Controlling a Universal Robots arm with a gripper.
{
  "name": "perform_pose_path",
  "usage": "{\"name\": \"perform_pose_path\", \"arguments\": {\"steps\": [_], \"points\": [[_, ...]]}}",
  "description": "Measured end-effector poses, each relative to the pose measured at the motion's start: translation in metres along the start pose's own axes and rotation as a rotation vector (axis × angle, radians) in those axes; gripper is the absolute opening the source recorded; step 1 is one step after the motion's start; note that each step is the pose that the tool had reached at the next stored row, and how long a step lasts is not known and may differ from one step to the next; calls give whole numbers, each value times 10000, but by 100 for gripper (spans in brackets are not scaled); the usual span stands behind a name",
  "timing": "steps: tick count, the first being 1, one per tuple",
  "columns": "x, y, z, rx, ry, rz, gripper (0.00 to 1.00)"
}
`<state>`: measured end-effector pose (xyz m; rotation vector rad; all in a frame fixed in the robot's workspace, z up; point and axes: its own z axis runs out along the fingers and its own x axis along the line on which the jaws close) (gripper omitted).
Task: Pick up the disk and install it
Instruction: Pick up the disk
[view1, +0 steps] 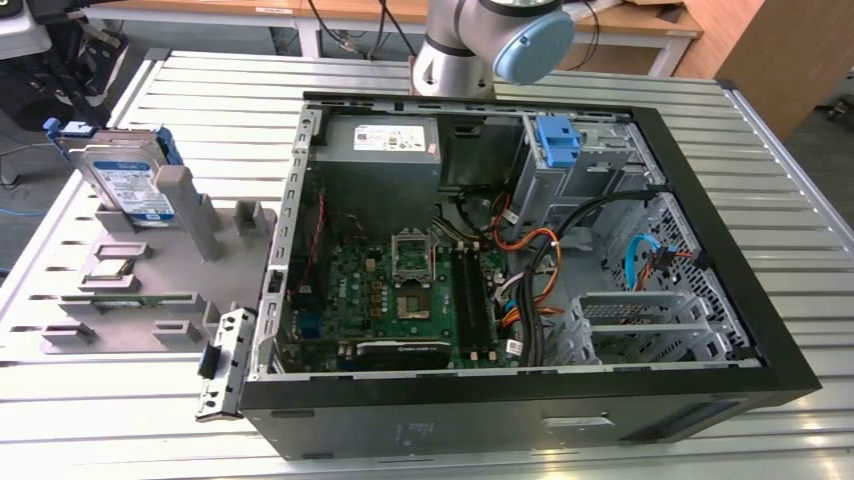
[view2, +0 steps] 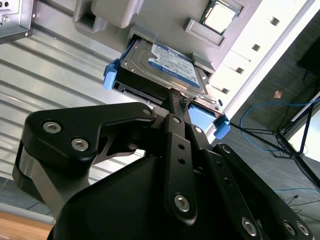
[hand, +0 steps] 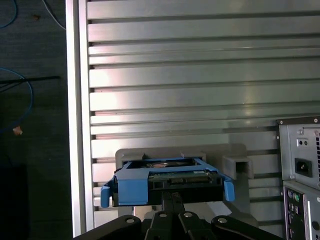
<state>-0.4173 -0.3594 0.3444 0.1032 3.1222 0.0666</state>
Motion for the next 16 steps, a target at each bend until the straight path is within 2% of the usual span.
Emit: {"name": "perform_pose_path", "arguments": {"steps": [8, 16], "points": [[0, 0, 0, -16, 23, -526, 11], [0, 0, 0, -17, 25, -568, 11]]}}
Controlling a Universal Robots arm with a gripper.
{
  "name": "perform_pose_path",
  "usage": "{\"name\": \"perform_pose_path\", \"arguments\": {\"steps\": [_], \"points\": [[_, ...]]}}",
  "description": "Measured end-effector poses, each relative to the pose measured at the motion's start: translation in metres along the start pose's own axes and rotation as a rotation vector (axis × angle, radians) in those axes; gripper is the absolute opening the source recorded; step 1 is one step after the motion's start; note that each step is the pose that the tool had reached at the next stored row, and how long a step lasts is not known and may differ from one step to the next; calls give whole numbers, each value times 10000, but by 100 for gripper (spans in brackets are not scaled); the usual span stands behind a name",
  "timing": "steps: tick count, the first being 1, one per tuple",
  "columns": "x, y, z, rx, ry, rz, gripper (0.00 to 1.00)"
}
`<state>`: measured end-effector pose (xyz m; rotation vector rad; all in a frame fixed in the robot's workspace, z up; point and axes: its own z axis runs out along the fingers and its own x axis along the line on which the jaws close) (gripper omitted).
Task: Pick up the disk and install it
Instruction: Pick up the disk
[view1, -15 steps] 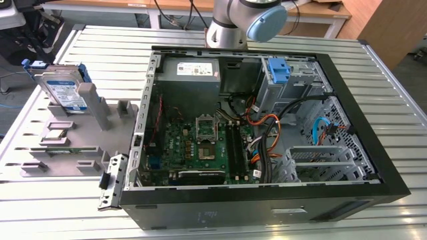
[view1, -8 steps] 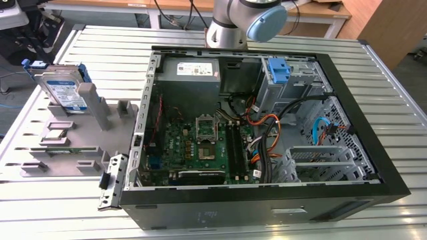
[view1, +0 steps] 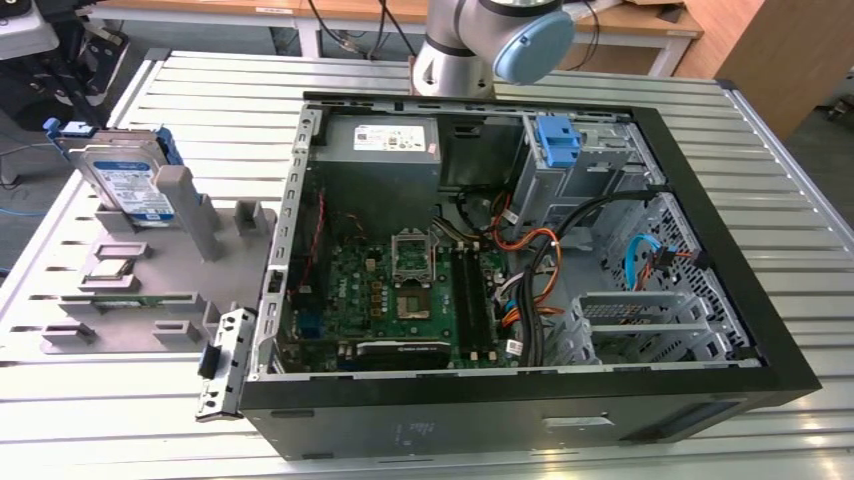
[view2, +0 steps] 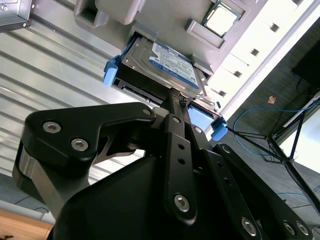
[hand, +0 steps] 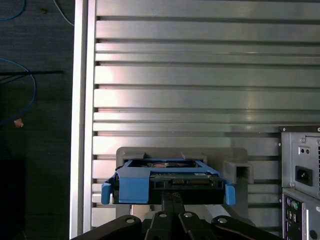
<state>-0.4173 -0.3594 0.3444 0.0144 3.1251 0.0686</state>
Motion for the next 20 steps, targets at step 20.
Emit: {"name": "perform_pose_path", "arguments": {"steps": [20], "points": [[0, 0, 2, -4, 6, -123, 11]]}}
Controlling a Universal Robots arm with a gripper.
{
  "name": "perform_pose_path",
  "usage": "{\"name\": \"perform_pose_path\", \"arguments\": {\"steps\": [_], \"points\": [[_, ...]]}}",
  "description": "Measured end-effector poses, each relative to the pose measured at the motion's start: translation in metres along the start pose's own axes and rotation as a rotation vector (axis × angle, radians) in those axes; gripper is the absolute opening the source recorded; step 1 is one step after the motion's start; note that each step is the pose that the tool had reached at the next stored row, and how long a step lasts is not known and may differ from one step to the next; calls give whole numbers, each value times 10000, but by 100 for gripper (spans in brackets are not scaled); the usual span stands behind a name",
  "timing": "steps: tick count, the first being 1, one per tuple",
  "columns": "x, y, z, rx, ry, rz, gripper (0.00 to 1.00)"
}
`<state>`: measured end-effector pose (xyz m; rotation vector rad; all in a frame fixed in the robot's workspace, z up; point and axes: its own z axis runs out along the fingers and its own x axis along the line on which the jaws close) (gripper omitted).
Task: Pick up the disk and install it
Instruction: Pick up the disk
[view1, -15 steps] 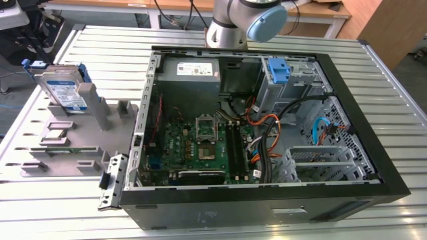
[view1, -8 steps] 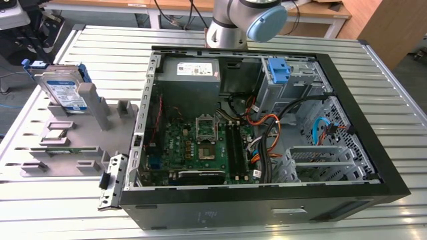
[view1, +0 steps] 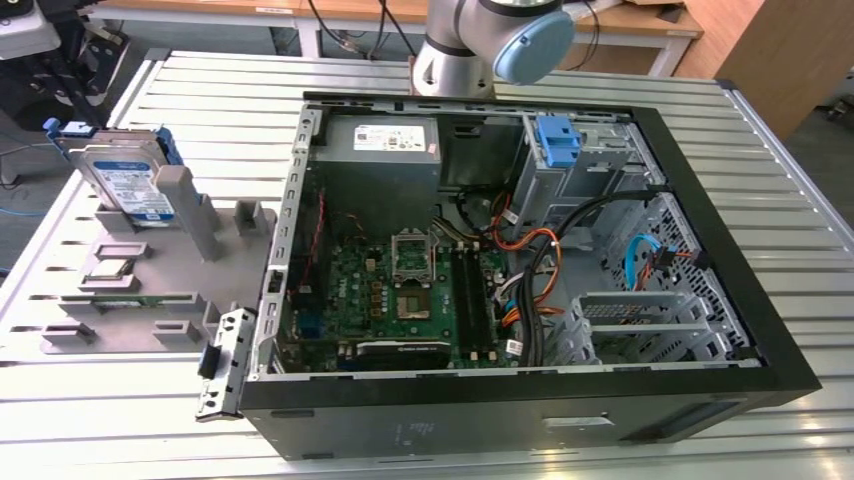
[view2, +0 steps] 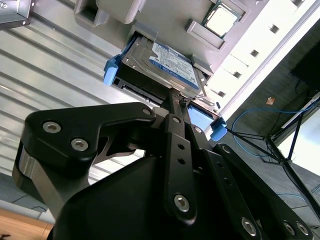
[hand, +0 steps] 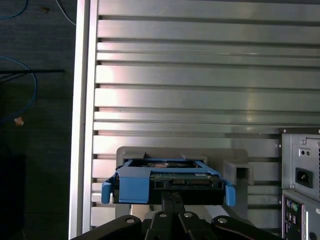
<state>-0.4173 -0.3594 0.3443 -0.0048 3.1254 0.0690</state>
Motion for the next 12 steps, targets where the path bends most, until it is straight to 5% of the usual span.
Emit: {"name": "perform_pose_path", "arguments": {"steps": [12], "points": [[0, 0, 0, -8, 22, -510, 11]]}}
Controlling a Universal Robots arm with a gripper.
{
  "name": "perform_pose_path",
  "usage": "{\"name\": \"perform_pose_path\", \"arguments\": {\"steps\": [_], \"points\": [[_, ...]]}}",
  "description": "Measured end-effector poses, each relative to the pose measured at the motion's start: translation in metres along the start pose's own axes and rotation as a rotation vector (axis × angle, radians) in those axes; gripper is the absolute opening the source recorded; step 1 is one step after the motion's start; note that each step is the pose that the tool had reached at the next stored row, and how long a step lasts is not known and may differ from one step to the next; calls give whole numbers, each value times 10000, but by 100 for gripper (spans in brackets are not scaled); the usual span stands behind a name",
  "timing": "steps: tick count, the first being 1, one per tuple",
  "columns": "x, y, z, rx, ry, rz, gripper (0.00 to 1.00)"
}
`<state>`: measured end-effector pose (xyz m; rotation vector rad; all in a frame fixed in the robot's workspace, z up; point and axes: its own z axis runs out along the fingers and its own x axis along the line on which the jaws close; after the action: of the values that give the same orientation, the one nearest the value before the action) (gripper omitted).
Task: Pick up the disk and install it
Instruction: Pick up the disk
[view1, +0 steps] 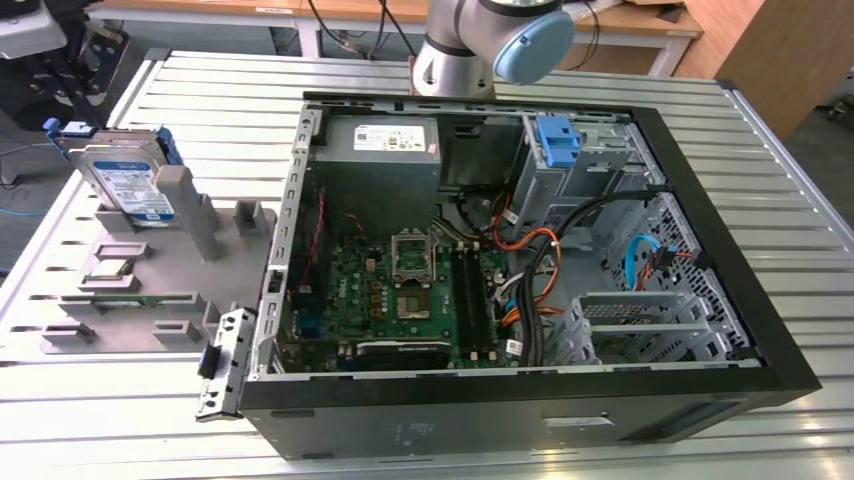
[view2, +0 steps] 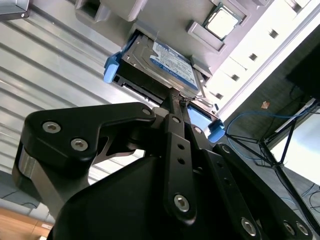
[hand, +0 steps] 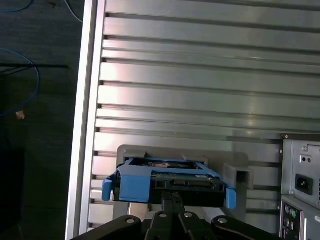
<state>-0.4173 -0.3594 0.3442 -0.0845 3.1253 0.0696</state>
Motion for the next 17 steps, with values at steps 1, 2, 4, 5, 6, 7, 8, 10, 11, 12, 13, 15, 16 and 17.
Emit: {"name": "perform_pose_path", "arguments": {"steps": [1, 2, 4, 5, 6, 7, 8, 10, 11, 12, 13, 15, 16, 17], "points": [[0, 0, 0, -1, 4, -88, 11], [0, 0, 0, -3, 8, -175, 11], [0, 0, 0, -6, 15, -357, 11], [0, 0, 0, -7, 21, -469, 11], [0, 0, 0, -9, 27, -604, 11], [0, 0, 0, -11, 32, -710, 11], [0, 0, 0, -13, 37, -825, 11], [0, 0, 1, -16, 46, -1046, 11], [0, 0, 1, -18, 51, -1156, 11], [0, 0, 1, -20, 56, -1271, 11], [0, 0, 1, -21, 62, -1383, 11], [0, 0, 1, -25, 73, -1633, 11], [0, 0, 1, -27, 78, -1765, 11], [0, 0, 2, -30, 85, -1913, 11]]}}
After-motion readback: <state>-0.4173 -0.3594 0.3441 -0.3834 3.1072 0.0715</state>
